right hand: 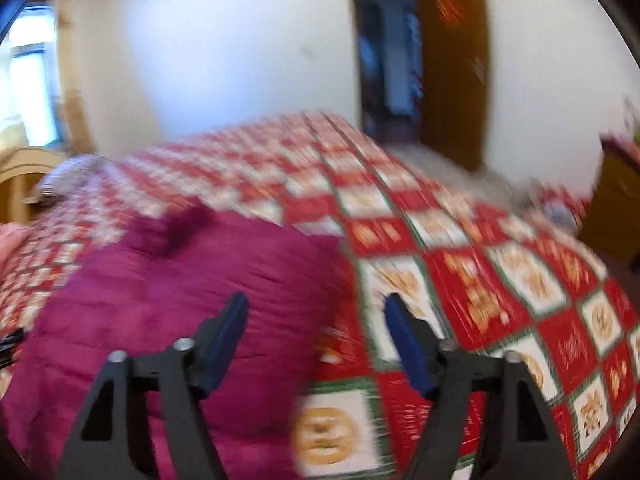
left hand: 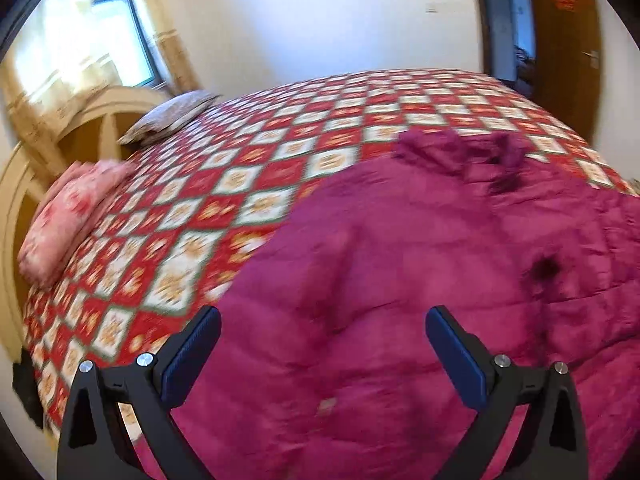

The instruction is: Fold large clothes

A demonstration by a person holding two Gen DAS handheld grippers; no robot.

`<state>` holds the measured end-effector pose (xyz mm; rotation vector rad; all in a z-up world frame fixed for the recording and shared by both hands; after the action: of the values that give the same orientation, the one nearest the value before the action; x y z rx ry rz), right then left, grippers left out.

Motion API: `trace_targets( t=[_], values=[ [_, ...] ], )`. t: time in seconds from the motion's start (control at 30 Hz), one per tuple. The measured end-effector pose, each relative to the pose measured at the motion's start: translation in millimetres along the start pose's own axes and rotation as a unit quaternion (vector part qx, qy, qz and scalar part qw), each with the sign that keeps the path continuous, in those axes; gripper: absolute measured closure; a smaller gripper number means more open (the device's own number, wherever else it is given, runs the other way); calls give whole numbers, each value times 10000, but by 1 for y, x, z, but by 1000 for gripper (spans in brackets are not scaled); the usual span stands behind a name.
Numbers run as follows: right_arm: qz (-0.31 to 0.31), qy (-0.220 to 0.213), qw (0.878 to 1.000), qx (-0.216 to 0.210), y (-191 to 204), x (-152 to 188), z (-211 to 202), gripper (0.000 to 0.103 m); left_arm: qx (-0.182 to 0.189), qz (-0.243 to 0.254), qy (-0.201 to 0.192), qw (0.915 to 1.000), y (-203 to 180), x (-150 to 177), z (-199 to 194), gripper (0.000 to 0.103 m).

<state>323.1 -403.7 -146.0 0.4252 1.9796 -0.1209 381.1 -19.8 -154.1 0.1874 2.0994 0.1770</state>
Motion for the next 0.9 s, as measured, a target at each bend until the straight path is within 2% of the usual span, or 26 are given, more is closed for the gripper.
trace_targets(
  t=[0.1, 0.2, 0.37, 0.47, 0.53, 0.57, 0.6, 0.63, 0.73, 0.9],
  values=[
    [186, 391, 9990, 124, -16, 20, 38, 38, 286, 40, -57, 9996, -33, -11, 3, 1],
    [135, 573, 9982, -68, -6, 30, 60, 41, 486, 22, -71, 9988, -64, -19, 13, 1],
    [142, 414, 9984, -351, 12, 33, 55, 41, 832, 3, 27, 9965, -110, -18, 26, 1],
    [-134, 427, 9976, -527, 29, 40, 57, 41, 1015, 158, 86, 9947, -136, -10, 33, 1],
    [-292, 369, 9973, -556, 34, 43, 52, 41, 1171, 165, 111, 9929, -146, -4, 36, 10],
    [-323, 337, 9973, -565, 35, 43, 51, 41, 1266, 192, 173, 9916, -150, 0, 38, 36],
    [-316, 295, 9973, -593, 35, 43, 51, 41, 1360, 197, 227, 9902, -152, 4, 38, 77],
    [-270, 266, 9972, -647, 35, 42, 51, 41, 1529, 184, 366, 9874, -155, 9, 41, 89],
    [-133, 193, 9970, -734, 33, 37, 47, 40, 1409, 177, 230, 9896, -142, 6, 37, 92],
    [24, -88, 9981, -616, 19, 20, 39, 40, 1244, 23, -41, 9922, -96, -5, 12, 95]
  ],
)
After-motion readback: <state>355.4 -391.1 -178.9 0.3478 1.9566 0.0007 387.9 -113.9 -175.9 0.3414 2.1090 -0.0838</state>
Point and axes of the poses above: each gripper's, at about its wrist camera, not at the fingertips, and z roughly the way its jaws point, y to its left, x to its underside, the point moved 7 cm from there along z, roughly the way its jaws point, and after that the axes turned 14 degrees about -y, right-handed, at the moved point
